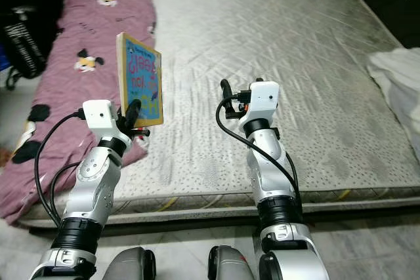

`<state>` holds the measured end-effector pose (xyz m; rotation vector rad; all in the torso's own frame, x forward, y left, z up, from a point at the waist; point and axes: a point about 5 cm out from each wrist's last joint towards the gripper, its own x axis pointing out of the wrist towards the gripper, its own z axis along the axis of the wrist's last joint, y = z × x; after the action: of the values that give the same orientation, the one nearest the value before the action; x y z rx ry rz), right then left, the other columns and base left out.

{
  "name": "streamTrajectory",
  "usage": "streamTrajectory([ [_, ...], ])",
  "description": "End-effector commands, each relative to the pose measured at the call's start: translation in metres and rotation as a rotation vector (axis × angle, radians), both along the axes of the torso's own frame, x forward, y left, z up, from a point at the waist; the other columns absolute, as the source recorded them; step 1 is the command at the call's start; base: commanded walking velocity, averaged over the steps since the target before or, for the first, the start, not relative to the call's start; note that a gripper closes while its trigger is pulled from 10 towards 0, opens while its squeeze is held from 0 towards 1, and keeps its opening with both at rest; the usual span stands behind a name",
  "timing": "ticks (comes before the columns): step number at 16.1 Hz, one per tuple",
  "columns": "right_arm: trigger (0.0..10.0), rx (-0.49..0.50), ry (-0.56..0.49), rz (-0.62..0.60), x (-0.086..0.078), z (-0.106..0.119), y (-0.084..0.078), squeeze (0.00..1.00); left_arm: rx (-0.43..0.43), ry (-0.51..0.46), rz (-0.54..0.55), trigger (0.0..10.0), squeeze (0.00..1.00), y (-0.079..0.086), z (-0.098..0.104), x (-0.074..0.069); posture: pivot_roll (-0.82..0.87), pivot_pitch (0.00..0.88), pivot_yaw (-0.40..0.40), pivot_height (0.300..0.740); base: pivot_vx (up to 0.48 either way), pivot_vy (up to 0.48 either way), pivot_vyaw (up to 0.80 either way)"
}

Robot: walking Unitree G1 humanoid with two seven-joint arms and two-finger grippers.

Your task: Clean up the room

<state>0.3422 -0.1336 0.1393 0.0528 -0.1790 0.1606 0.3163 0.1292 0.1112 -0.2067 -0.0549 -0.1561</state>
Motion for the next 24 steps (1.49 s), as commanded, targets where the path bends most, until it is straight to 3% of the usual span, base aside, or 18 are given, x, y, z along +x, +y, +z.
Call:
streamTrajectory([
  [1, 10.0, 0.004, 0.003, -0.010, -0.0007, -0.0018, -0.0017, 0.00, 0.008, -0.033, -0.018, 10.0, 0.00, -0.0055, 0.0078, 0.0014, -0.01, 0.145, -0.017, 0.740, 0.000, -0.304, 0.00],
  [19, 10.0, 0.009, 0.004, -0.007, 0.0005, -0.0020, 0.0016, 0.00, -0.002, -0.032, -0.022, 10.0, 0.00, -0.0085, 0.0088, 0.0017, -0.01, 0.148, -0.019, 0.740, 0.000, -0.301, 0.00],
  [24, 10.0, 0.010, 0.005, -0.008, 0.0002, -0.0025, 0.0021, 0.00, 0.005, -0.063, -0.034, 10.0, 0.00, -0.0067, 0.0121, 0.0016, -0.01, 0.148, -0.019, 0.740, 0.000, 0.000, 0.00],
])
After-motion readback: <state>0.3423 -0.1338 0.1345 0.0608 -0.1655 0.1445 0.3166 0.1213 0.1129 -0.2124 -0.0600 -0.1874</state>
